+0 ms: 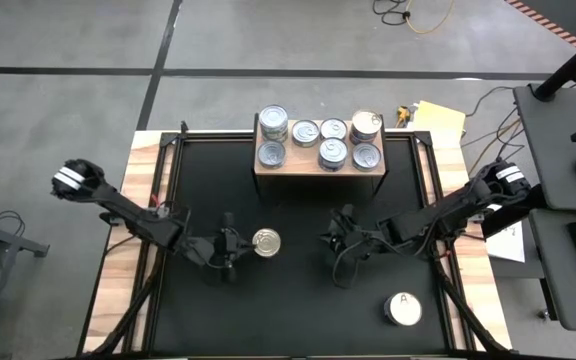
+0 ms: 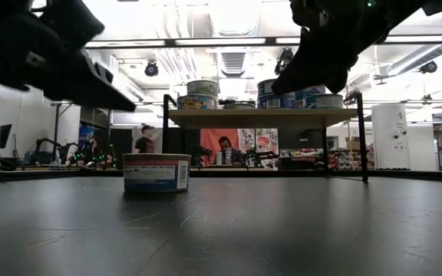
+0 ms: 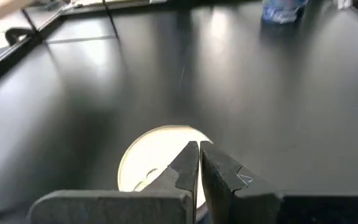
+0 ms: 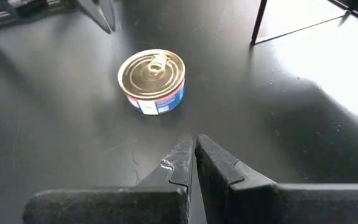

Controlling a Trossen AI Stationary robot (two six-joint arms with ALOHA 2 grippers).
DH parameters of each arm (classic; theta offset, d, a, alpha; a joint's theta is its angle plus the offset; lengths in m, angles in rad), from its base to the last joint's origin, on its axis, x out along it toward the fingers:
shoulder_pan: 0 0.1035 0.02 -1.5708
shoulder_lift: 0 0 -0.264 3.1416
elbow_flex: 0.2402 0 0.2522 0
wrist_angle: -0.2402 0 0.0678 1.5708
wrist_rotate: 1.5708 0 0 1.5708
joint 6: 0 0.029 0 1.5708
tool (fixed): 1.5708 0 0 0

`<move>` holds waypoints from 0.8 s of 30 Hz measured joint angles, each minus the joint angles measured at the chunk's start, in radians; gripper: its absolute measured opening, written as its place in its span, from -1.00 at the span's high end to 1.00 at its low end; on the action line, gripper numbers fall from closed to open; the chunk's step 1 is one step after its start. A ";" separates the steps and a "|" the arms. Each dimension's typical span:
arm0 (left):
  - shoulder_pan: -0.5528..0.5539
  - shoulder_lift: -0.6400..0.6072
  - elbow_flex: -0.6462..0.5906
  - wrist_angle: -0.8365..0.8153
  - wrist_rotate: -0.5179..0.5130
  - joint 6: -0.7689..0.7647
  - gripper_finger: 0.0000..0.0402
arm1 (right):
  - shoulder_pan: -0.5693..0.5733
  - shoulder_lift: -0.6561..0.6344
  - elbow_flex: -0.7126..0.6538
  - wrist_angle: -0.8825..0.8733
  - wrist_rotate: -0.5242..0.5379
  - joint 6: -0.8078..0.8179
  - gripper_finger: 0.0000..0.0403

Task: Stack canned seafood by type on shelf
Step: Stack the blue pink tuna can on top of the blue pink tuna can on the shelf

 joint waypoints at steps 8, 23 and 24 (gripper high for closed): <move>0.001 0.178 0.051 0.010 -0.048 -0.025 1.00 | -0.001 0.005 -0.002 -0.003 0.000 0.002 0.94; -0.002 0.289 0.075 0.024 -0.067 -0.125 1.00 | -0.001 0.049 -0.002 0.059 -0.011 0.214 0.94; -0.002 0.289 0.075 0.024 -0.067 -0.125 1.00 | -0.001 0.052 -0.003 0.055 -0.017 0.238 0.94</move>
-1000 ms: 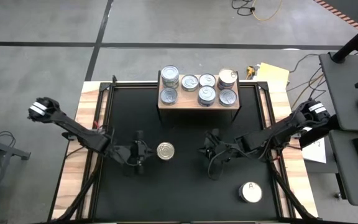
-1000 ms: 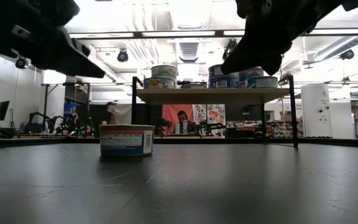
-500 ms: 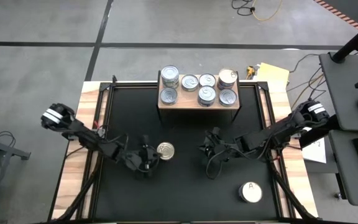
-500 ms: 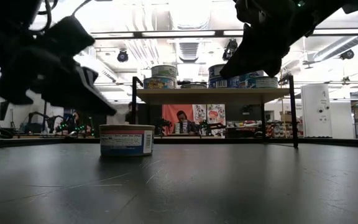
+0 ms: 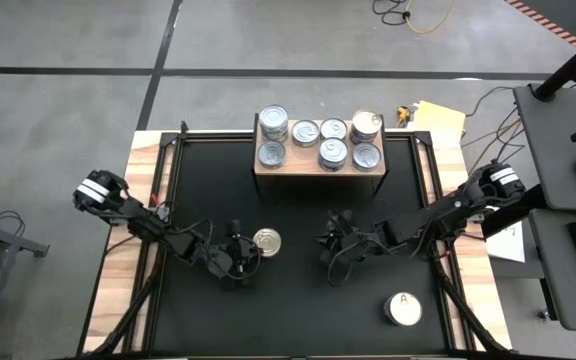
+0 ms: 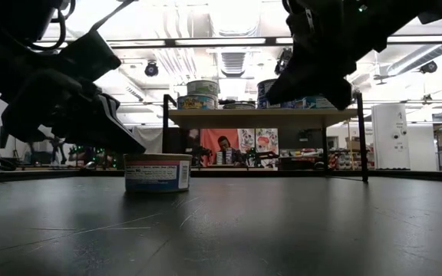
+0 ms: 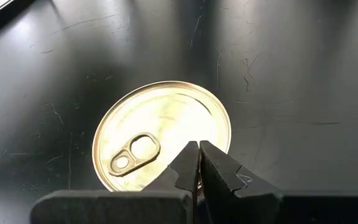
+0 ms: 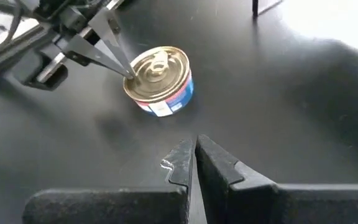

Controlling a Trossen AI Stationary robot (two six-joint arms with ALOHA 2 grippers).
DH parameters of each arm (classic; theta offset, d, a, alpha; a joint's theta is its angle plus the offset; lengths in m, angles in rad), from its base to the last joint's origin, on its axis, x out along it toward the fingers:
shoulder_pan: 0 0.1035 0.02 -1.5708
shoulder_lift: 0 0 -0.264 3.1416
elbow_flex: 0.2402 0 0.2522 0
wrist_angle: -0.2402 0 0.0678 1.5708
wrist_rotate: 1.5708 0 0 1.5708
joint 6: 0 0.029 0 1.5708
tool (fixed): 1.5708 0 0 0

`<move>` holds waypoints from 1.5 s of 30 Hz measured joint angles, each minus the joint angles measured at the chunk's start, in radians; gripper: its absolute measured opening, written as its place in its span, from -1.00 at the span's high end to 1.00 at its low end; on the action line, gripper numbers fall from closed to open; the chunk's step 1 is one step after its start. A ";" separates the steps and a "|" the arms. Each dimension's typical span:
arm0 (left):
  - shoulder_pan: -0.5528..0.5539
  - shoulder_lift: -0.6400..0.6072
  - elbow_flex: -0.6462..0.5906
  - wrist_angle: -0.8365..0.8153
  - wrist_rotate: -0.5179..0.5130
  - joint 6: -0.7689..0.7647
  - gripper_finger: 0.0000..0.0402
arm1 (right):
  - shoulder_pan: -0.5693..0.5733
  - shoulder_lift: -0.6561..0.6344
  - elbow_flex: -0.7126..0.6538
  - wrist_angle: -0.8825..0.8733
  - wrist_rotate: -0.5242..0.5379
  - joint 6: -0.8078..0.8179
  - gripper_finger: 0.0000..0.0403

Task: Stack canned seafood by type on shelf
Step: Stack the blue pink tuna can on top of the blue pink tuna can on the shelf

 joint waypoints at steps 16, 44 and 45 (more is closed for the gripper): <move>-0.006 -0.001 -0.016 0.003 -0.007 -0.025 1.00 | -0.030 0.147 0.000 0.193 -0.053 0.149 0.94; -0.012 0.000 -0.035 0.013 -0.007 -0.049 1.00 | -0.077 0.221 0.014 0.334 -0.075 0.183 -0.39; -0.012 0.000 -0.035 0.013 -0.007 -0.049 1.00 | -0.077 0.222 0.014 0.334 -0.075 0.183 -0.42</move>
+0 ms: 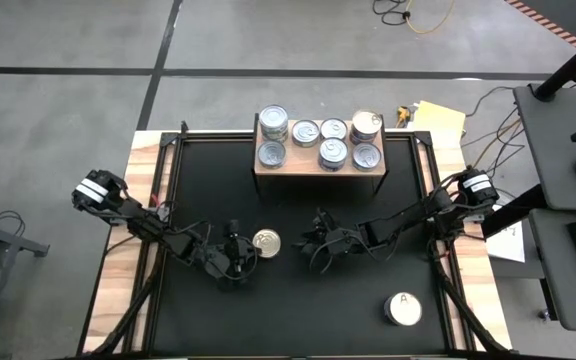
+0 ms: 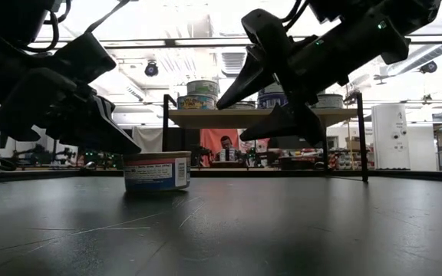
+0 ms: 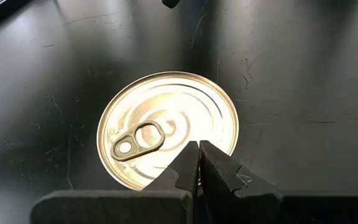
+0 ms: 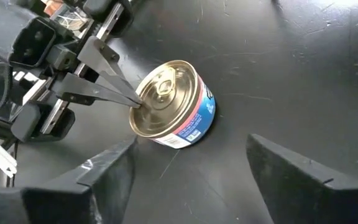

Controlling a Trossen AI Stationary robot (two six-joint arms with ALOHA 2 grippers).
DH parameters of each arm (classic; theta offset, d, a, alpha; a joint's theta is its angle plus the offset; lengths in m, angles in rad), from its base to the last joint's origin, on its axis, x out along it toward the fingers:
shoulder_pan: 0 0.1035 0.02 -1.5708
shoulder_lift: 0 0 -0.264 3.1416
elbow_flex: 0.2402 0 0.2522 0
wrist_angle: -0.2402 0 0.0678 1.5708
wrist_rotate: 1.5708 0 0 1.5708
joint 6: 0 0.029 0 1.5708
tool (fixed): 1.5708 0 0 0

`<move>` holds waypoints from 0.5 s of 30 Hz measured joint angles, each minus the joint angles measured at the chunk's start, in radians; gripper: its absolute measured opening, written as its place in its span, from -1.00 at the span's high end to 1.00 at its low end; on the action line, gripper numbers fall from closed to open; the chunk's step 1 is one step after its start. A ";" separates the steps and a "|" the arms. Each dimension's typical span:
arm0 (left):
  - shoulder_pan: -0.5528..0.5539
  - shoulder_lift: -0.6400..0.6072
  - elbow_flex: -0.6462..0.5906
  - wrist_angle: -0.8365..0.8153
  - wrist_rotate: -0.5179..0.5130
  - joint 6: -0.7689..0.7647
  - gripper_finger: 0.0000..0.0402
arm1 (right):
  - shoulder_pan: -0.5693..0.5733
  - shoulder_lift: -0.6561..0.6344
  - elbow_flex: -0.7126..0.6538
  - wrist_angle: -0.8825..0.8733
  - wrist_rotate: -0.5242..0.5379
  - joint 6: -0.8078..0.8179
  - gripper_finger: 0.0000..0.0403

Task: Stack canned seafood by type on shelf
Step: Stack the blue pink tuna can on top of the blue pink tuna can on the shelf

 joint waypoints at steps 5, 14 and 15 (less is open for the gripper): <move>0.000 0.000 0.000 0.000 0.000 0.000 1.00 | 0.000 0.007 0.000 0.009 0.000 -0.002 -0.52; -0.012 0.000 -0.007 0.001 0.000 -0.027 1.00 | -0.021 0.074 0.002 0.096 0.000 -0.017 -0.49; -0.016 0.000 -0.008 0.002 0.000 -0.032 1.00 | -0.024 0.074 0.002 0.100 0.000 -0.019 -0.49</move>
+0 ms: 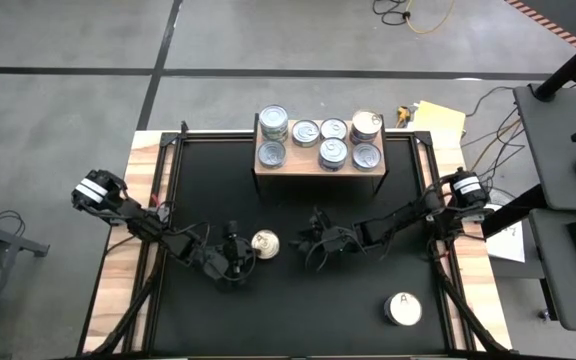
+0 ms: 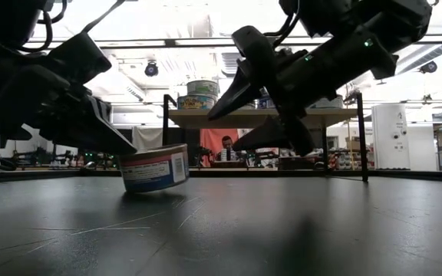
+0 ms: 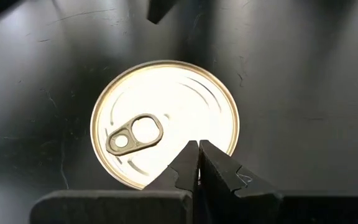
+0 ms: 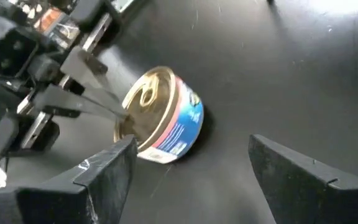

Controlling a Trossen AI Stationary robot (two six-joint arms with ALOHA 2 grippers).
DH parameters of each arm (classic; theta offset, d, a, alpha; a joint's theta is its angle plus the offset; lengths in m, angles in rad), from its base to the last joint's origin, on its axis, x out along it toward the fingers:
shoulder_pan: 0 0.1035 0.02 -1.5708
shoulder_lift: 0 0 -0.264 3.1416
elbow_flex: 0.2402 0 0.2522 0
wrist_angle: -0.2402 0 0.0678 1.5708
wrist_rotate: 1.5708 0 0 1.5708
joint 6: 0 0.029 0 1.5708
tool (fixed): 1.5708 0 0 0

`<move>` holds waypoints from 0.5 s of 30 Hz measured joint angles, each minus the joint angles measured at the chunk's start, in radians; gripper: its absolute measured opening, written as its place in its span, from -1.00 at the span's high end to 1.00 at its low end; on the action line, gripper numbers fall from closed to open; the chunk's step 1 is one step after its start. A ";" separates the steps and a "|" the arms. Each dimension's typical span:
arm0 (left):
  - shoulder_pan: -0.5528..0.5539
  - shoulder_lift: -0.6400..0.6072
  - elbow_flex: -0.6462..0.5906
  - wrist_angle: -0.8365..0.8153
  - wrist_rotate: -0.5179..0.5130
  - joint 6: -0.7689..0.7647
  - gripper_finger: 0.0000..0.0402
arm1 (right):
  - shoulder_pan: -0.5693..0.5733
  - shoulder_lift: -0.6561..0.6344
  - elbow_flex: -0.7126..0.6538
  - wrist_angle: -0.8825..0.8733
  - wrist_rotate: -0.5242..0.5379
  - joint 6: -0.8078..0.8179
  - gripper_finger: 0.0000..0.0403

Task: Stack canned seafood by type on shelf
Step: Stack the blue pink tuna can on top of the blue pink tuna can on the shelf

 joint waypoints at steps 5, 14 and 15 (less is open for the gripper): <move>-0.009 0.000 -0.001 0.005 -0.003 -0.013 1.00 | -0.006 0.000 0.000 0.043 -0.001 -0.032 -0.52; -0.009 0.000 -0.001 0.009 -0.003 -0.019 1.00 | -0.006 -0.001 0.000 0.042 -0.003 -0.037 -0.55; -0.009 0.000 -0.001 0.009 -0.003 -0.020 1.00 | -0.006 -0.001 0.000 0.042 -0.003 -0.037 -0.55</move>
